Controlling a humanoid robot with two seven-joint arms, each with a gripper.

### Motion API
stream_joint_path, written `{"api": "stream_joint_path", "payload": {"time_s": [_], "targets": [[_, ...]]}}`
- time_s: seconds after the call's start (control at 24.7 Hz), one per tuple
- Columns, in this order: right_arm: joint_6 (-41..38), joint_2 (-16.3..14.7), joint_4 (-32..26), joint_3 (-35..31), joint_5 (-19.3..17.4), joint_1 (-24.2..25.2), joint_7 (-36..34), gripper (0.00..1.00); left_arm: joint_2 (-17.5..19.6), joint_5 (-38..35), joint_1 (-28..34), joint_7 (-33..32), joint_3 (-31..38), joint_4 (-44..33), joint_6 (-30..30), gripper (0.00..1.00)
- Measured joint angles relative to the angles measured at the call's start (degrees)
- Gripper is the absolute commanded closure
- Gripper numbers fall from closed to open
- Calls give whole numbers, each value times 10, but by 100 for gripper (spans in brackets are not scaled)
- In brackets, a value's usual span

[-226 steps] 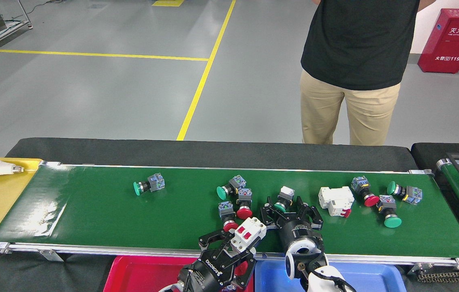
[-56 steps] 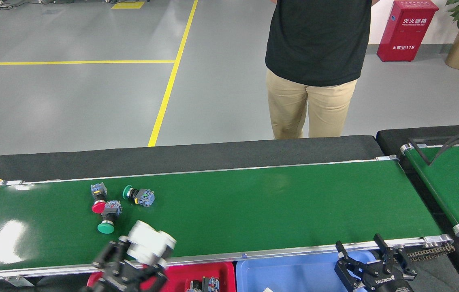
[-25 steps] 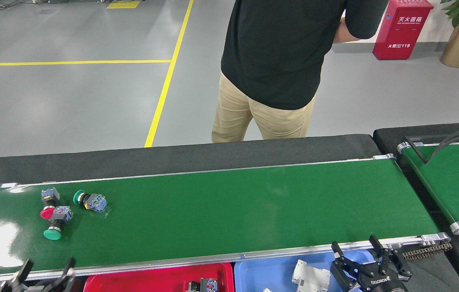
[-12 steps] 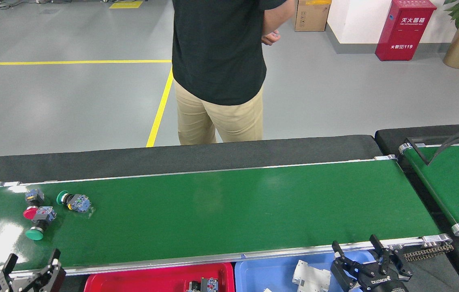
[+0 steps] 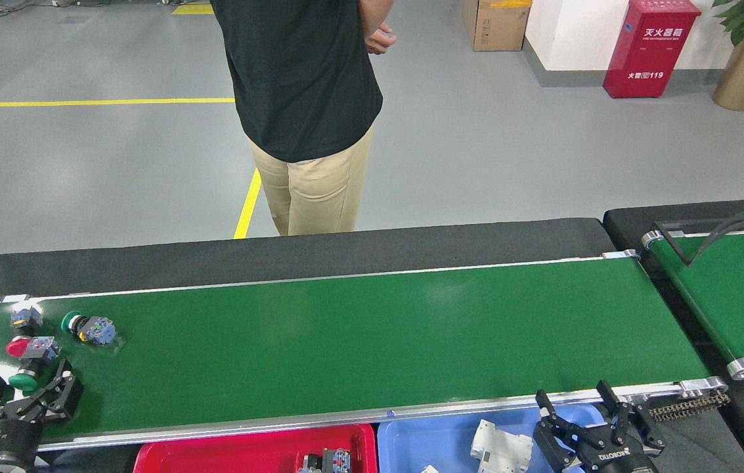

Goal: Pick switch part from conveyor to tray

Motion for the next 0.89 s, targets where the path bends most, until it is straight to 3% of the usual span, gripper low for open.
{"api": "stream_joint_path", "payload": {"time_s": [0.12, 0.2, 0.28, 0.49, 0.61, 0.73, 0.77, 0.85, 0.89], "targets": [[0, 6, 0, 0, 0, -14, 0, 1, 14, 0, -18, 19, -9, 34, 17, 47], [0, 13, 0, 0, 0, -21, -1, 1, 18, 0, -18, 32, -12, 39, 20, 86], [0, 18, 0, 0, 0, -24, -1, 1, 19, 0, -18, 38, -21, 39, 20, 95], [0, 19, 0, 0, 0, -24, -1, 1, 19, 9, -9, 41, -27, 32, 19, 98], [0, 19, 0, 0, 0, -24, -1, 1, 12, 45, 44, 39, -27, -47, -13, 97], [-2, 19, 0, 0, 0, -24, -1, 1, -20, 108, 180, 14, -29, -250, -62, 90], [-5, 19, 0, 0, 0, -24, -1, 1, -38, 123, 239, 2, -33, -331, -87, 79], [-11, 19, 0, 0, 0, -24, -1, 1, -79, 135, 350, -15, -56, -488, -160, 18], [-12, 19, 0, 0, 0, -24, -1, 1, -92, 135, 388, -20, -79, -532, -207, 5]]}}
